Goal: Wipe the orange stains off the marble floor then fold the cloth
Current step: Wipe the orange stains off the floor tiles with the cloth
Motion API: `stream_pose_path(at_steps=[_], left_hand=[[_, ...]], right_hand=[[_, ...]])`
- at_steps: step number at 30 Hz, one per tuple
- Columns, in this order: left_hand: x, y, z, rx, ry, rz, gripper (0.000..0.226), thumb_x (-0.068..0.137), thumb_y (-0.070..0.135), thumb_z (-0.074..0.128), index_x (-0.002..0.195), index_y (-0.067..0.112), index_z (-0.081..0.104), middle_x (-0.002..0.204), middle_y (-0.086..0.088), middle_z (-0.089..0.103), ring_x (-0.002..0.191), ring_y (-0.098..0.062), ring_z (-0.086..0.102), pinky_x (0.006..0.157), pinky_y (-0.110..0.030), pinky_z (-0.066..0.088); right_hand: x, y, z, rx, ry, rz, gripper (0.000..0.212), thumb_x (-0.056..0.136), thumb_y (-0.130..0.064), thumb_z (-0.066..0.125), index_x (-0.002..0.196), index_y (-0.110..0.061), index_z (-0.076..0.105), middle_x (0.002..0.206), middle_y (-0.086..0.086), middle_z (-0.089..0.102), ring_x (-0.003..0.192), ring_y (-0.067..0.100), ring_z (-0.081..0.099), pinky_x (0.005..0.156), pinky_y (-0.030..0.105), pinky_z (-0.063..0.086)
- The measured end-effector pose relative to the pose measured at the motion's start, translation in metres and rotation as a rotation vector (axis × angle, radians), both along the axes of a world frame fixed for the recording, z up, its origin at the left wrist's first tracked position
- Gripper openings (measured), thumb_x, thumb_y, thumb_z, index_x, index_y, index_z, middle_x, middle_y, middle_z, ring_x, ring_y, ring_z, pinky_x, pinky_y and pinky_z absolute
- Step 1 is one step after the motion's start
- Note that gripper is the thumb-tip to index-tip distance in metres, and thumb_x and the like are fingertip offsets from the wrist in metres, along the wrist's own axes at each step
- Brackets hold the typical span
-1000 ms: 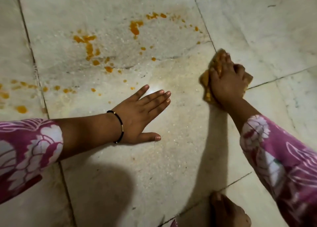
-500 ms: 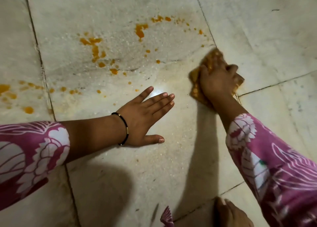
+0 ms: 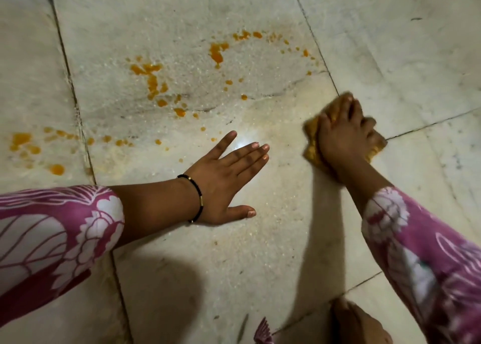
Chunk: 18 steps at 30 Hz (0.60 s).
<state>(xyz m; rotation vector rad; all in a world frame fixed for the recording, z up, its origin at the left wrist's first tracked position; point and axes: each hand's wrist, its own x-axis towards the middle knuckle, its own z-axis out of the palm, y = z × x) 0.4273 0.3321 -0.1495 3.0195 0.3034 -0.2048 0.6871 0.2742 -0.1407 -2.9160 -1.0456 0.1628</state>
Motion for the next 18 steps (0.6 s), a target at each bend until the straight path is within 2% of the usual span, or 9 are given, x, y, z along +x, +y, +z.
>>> stream_pose_path(at_steps=[2, 4, 7, 9, 13, 15, 18], left_hand=[[-0.001, 0.0, 0.0, 0.003, -0.026, 0.008, 0.092, 0.087, 0.072, 0.011, 0.149, 0.007, -0.006, 0.158, -0.01, -0.009, 0.145, -0.023, -0.011, 0.111, -0.053, -0.02], [-0.005, -0.001, 0.0, 0.006, -0.041, 0.031, 0.091, 0.088, 0.07, 0.018, 0.15, 0.005, 0.007, 0.158, -0.013, 0.005, 0.146, -0.024, 0.001, 0.113, -0.055, -0.012], [-0.025, -0.009, 0.002, -0.035, -0.059, 0.084, 0.087, 0.09, 0.066, 0.023, 0.149, 0.003, 0.016, 0.156, -0.014, 0.015, 0.145, -0.024, 0.01, 0.114, -0.056, -0.004], [-0.049, -0.016, 0.006, -0.049, -0.075, 0.154, 0.086, 0.09, 0.066, 0.022, 0.149, 0.003, 0.018, 0.156, -0.013, 0.015, 0.145, -0.023, 0.01, 0.114, -0.055, -0.003], [-0.105, -0.034, 0.012, -0.095, -0.055, 0.533, 0.089, 0.089, 0.069, 0.015, 0.149, 0.004, 0.015, 0.158, -0.011, 0.013, 0.145, -0.021, 0.008, 0.114, -0.054, -0.004], [-0.127, -0.046, 0.01, -0.141, -0.033, 0.697, 0.09, 0.088, 0.07, 0.017, 0.15, 0.005, 0.014, 0.158, -0.01, 0.012, 0.145, -0.021, 0.009, 0.114, -0.052, -0.007], [-0.153, -0.061, 0.004, -0.153, 0.014, 0.757, 0.089, 0.087, 0.069, 0.019, 0.149, 0.005, 0.02, 0.157, -0.011, 0.018, 0.143, -0.021, 0.015, 0.114, -0.05, -0.007]], right_hand=[[-0.019, 0.039, 0.0, -0.004, 0.033, 0.11, 0.068, 0.097, -0.05, 0.027, 0.153, -0.017, 0.008, 0.159, 0.007, 0.012, 0.138, 0.037, 0.016, 0.11, 0.054, 0.013], [-0.044, 0.048, 0.0, -0.003, 0.036, 0.38, 0.065, 0.097, -0.049, 0.028, 0.153, -0.022, 0.01, 0.159, 0.004, 0.014, 0.139, 0.035, 0.017, 0.109, 0.053, 0.015], [-0.06, -0.001, 0.002, -0.023, 0.033, 0.711, 0.065, 0.093, -0.051, 0.026, 0.152, -0.029, 0.013, 0.16, -0.005, 0.015, 0.139, 0.03, 0.022, 0.108, 0.052, 0.02], [-0.056, -0.05, 0.004, -0.031, 0.022, 0.691, 0.065, 0.091, -0.052, 0.026, 0.152, -0.031, 0.017, 0.159, -0.009, 0.016, 0.14, 0.027, 0.022, 0.11, 0.049, 0.018], [-0.09, -0.102, 0.004, -0.042, 0.036, 0.214, 0.068, 0.089, -0.052, 0.018, 0.153, -0.028, 0.012, 0.159, -0.003, 0.017, 0.141, 0.03, 0.02, 0.113, 0.053, 0.016], [-0.151, -0.111, 0.003, -0.062, 0.024, 0.292, 0.07, 0.088, -0.05, 0.025, 0.152, -0.024, 0.016, 0.157, -0.002, 0.018, 0.14, 0.032, 0.025, 0.112, 0.051, 0.017], [-0.229, -0.103, 0.003, -0.062, 0.033, 0.691, 0.071, 0.084, -0.049, 0.039, 0.149, -0.021, 0.031, 0.154, -0.002, 0.03, 0.137, 0.03, 0.033, 0.107, 0.05, 0.016]])
